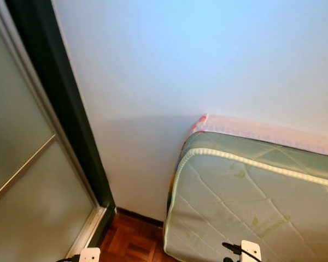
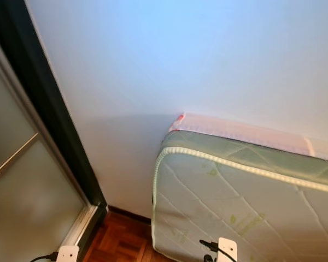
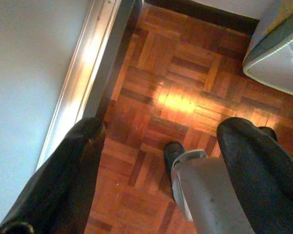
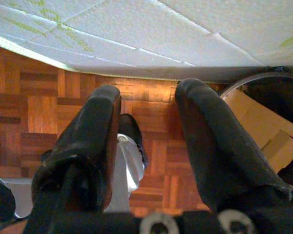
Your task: Clean up the room
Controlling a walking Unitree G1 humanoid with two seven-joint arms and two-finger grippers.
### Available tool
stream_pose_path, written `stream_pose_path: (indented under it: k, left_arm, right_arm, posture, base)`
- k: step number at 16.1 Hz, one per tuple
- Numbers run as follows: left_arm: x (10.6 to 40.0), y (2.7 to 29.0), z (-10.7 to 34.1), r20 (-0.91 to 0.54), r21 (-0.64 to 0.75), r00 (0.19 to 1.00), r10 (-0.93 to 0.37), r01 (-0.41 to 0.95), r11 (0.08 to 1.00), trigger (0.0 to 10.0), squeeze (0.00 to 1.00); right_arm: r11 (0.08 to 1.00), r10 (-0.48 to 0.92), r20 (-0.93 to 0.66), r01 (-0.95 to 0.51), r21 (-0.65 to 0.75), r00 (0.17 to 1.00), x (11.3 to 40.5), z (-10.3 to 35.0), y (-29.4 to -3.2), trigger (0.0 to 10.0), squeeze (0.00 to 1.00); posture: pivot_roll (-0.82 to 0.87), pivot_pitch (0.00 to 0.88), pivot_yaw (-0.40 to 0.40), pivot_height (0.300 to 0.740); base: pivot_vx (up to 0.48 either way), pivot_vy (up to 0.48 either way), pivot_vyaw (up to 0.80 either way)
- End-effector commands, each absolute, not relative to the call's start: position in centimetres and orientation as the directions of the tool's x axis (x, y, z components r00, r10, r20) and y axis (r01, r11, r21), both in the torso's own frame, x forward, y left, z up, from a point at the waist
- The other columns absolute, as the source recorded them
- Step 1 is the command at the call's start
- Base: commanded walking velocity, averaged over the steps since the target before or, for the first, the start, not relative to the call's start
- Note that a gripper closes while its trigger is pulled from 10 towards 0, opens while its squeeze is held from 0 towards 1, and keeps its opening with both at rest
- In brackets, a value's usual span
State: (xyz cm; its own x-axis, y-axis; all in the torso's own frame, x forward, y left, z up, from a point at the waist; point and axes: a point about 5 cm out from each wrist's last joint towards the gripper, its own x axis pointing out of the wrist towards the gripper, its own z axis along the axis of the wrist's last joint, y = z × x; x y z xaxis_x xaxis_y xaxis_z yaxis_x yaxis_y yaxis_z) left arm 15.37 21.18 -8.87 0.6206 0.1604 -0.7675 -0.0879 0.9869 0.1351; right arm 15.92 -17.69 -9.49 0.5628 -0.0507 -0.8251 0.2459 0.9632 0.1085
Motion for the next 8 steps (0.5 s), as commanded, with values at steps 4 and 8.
stream_pose_path:
  k: [4, 8]
  left_arm:
    - [17.76, 20.15, -8.38, -0.804, 0.043, 0.591, 0.066, -0.053, 0.998, 10.0, 0.0]
    - [17.75, 20.25, -8.37, -0.803, 0.041, 0.591, 0.071, -0.063, 0.997, 10.0, 0.0]
  right_arm:
    - [0.965, 0.029, -0.791, 0.191, 0.182, 0.611, 20.4, -7.21, -19.81, 10.0, 0.0]
    - [0.966, 0.03, -0.795, 0.188, 0.18, 0.605, 20.34, -7.24, -19.84, 10.0, 0.0]
  posture:
    - [0.1, 0.0, -0.146, 0.74]
    - [0.1, 0.0, -0.145, 0.74]
  base:
    - [0.0, 0.0, -0.76]
    - [0.0, 0.0, -0.76]
